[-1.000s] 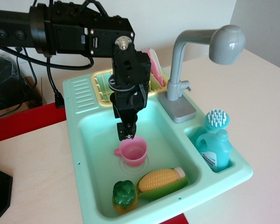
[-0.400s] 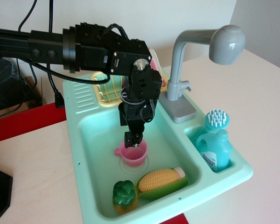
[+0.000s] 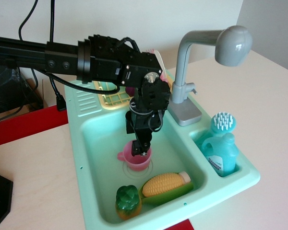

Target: Put cup from sink to drying rack

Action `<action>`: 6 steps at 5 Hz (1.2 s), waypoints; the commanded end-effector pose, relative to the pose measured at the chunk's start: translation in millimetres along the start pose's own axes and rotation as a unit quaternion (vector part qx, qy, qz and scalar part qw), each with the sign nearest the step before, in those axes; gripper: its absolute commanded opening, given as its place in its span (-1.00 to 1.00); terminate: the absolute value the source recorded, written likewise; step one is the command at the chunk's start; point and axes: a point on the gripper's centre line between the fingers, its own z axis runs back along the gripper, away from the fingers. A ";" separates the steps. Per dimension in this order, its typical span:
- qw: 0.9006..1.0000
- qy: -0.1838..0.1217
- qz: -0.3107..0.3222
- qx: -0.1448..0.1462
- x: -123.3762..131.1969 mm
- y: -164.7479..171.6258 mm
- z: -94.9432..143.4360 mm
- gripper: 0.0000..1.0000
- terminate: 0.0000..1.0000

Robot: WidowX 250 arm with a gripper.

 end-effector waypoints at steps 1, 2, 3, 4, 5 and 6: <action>0.999 -0.030 0.008 0.006 -4.5 -0.5 8.9 -1.00 -1.00; 0.999 -0.031 0.006 0.011 -11.6 -1.7 6.4 -1.00 -1.00; 0.999 -0.035 0.004 0.012 -16.7 -3.7 8.1 -1.00 -1.00; 0.999 -0.037 0.001 0.011 -19.7 -6.1 8.5 -1.00 -1.00; 0.999 -0.037 0.001 0.012 -26.3 -4.9 9.2 -1.00 -1.00; 0.998 -0.055 -0.001 0.014 -26.6 1.4 22.8 -1.00 -1.00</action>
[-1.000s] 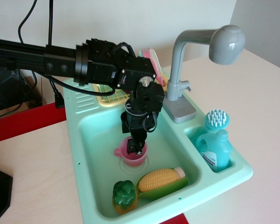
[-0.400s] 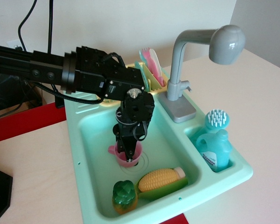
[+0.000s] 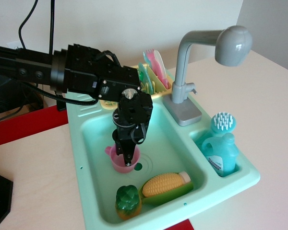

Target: Put cup from sink to drying rack

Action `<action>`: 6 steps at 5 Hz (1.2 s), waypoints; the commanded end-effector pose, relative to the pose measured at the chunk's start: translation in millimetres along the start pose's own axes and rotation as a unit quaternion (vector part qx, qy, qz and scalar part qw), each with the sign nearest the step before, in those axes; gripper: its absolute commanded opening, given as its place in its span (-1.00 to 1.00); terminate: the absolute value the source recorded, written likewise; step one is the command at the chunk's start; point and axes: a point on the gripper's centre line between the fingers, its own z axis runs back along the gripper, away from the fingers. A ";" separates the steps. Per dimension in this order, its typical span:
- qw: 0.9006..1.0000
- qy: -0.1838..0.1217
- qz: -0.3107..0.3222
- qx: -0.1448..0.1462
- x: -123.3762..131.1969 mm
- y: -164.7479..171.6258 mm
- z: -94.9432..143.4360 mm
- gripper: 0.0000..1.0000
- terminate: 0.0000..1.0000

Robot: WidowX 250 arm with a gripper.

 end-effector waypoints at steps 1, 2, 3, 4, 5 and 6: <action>0.996 -0.090 0.013 0.003 10.2 20.3 66.2 -1.00 -1.00; 0.992 -0.121 0.038 0.009 18.8 45.4 97.1 -1.00 -1.00; 0.990 -0.118 0.075 0.010 21.4 84.4 100.2 -1.00 -1.00; 0.989 -0.097 0.110 0.010 19.7 121.7 82.8 -1.00 -1.00; 0.987 -0.078 0.138 0.012 14.9 157.0 65.7 -1.00 -1.00; 0.986 -0.062 0.155 0.010 13.3 176.5 48.5 -1.00 -1.00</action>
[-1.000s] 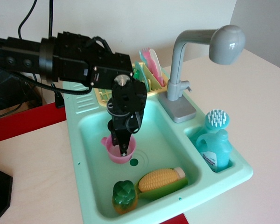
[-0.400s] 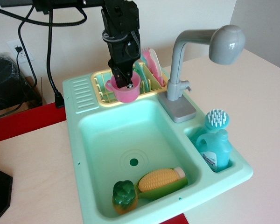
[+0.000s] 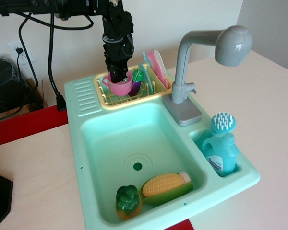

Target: Put cup from sink to drying rack

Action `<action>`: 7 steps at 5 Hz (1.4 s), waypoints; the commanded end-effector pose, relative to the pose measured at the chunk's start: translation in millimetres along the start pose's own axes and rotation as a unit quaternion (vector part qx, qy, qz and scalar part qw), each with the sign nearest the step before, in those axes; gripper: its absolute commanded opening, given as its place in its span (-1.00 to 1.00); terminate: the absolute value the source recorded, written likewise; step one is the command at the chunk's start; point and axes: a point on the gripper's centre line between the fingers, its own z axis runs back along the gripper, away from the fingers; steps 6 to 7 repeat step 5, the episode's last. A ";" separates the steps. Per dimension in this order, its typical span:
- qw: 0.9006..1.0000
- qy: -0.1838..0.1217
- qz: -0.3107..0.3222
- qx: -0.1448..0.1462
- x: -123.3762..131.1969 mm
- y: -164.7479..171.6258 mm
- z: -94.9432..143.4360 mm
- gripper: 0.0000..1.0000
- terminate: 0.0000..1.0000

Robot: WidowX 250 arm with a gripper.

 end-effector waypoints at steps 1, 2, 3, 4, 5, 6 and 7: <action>1.000 -0.017 0.005 0.003 9.4 12.1 1.5 -1.00 -1.00; 1.000 -0.014 0.005 -0.001 11.7 9.6 -3.9 -1.00 -1.00; 1.000 -0.012 0.024 -0.013 14.3 7.3 -7.9 -1.00 -1.00; 0.999 -0.016 0.030 -0.014 11.1 5.4 -7.9 1.00 -1.00; 0.999 -0.021 0.022 -0.014 5.5 1.0 -3.4 1.00 1.00; 0.999 -0.021 0.022 -0.014 5.5 1.0 -3.4 1.00 1.00; 0.999 -0.021 0.022 -0.014 5.5 1.0 -3.4 1.00 1.00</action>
